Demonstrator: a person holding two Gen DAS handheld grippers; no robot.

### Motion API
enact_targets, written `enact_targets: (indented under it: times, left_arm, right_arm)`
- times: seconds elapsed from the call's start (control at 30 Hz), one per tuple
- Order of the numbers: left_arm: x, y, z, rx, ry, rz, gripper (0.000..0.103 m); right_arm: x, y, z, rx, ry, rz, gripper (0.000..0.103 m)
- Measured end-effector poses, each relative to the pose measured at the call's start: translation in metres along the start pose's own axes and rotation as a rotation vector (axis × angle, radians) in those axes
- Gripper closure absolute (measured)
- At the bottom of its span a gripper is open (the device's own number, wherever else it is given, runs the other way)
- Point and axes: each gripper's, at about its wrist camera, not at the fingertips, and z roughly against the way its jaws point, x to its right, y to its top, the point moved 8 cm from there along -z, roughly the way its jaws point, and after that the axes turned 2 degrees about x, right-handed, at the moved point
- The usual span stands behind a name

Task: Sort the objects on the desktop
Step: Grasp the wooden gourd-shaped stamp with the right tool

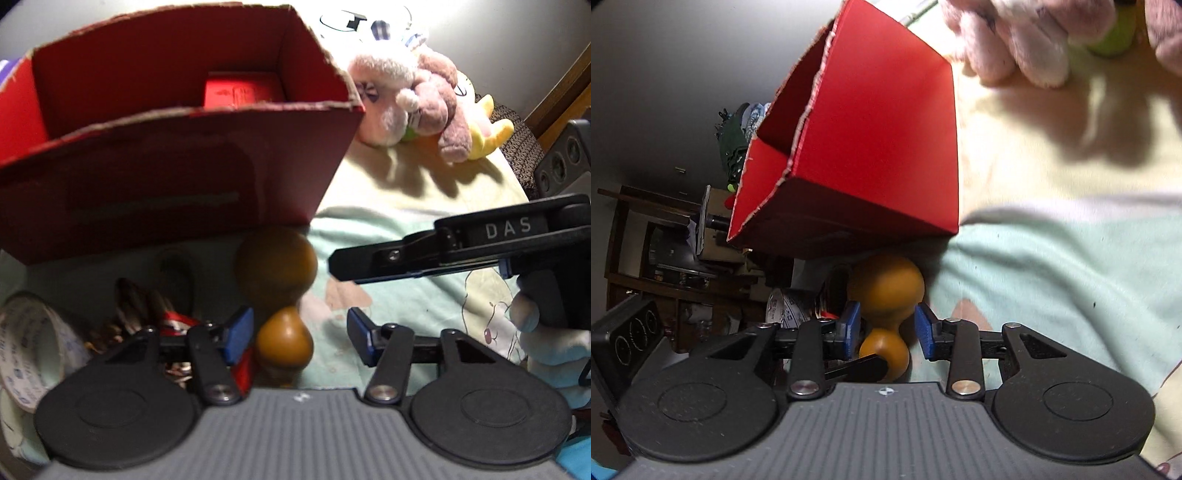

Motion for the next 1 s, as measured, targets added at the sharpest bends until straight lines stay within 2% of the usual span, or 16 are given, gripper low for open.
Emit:
enact_targets:
  times: [0.1,0.2,0.43,0.57,0.7,0.83,1.0]
  left_arm:
    - [-0.002,-0.003,-0.01,-0.006,0.041,-0.006,0.046]
    - [-0.007,-0.005,-0.017,-0.016,0.027,0.028,0.048]
    - [-0.012,-0.007,-0.031,-0.045,0.025,0.044,0.063]
    - [-0.011,-0.007,-0.032,-0.046,0.018,0.025,0.063]
    - [-0.005,-0.006,-0.032,-0.047,-0.028,0.021,0.063]
    - [0.01,-0.003,-0.031,-0.05,-0.067,-0.035,0.063]
    - [0.044,0.01,-0.022,-0.03,-0.116,-0.158,0.063]
  right_arm:
    - [-0.001,-0.002,-0.005,-0.031,0.007,-0.004,0.065]
    - [-0.005,-0.003,-0.015,-0.057,-0.006,0.018,0.065]
    - [-0.015,-0.005,-0.038,-0.078,-0.012,0.057,0.058]
    - [-0.012,-0.005,-0.036,-0.071,-0.01,0.039,0.056]
    - [-0.009,-0.005,-0.026,-0.06,-0.005,0.039,0.058]
    - [0.001,-0.003,-0.004,-0.037,-0.012,0.022,0.06]
    - [0.011,0.005,0.042,0.042,-0.005,-0.013,0.062]
